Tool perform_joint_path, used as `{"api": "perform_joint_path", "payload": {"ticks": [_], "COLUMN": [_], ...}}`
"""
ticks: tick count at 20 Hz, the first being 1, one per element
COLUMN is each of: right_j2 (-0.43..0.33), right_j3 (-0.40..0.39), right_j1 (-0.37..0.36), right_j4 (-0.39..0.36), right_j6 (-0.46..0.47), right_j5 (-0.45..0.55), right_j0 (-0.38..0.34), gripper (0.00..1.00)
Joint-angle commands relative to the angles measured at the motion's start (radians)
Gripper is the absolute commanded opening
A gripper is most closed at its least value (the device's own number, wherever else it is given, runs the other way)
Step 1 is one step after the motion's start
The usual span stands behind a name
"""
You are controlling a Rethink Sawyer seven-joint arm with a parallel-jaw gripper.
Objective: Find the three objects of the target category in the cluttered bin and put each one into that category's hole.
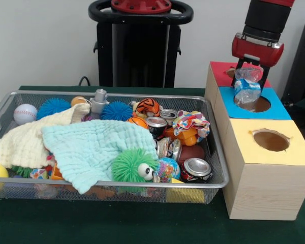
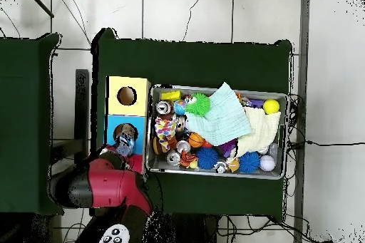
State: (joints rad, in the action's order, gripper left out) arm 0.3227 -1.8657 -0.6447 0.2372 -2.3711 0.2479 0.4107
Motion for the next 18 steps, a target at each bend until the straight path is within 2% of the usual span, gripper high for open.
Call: {"api": "perform_joint_path", "payload": {"ticks": [1, 7, 14, 18], "right_j2": [-0.090, -0.078, -0.005, -0.010], "right_j3": [-0.055, -0.038, 0.017, 0.020], "right_j1": [0.058, 0.019, -0.128, -0.158], "right_j4": [0.067, 0.065, 0.014, 0.003], "right_j6": [-0.216, -0.173, -0.108, -0.089], "right_j5": [-0.026, 0.052, 0.229, 0.262], "right_j0": [-0.015, -0.022, -0.004, -0.020], "gripper": [1.00, 1.00, 1.00, 1.00]}}
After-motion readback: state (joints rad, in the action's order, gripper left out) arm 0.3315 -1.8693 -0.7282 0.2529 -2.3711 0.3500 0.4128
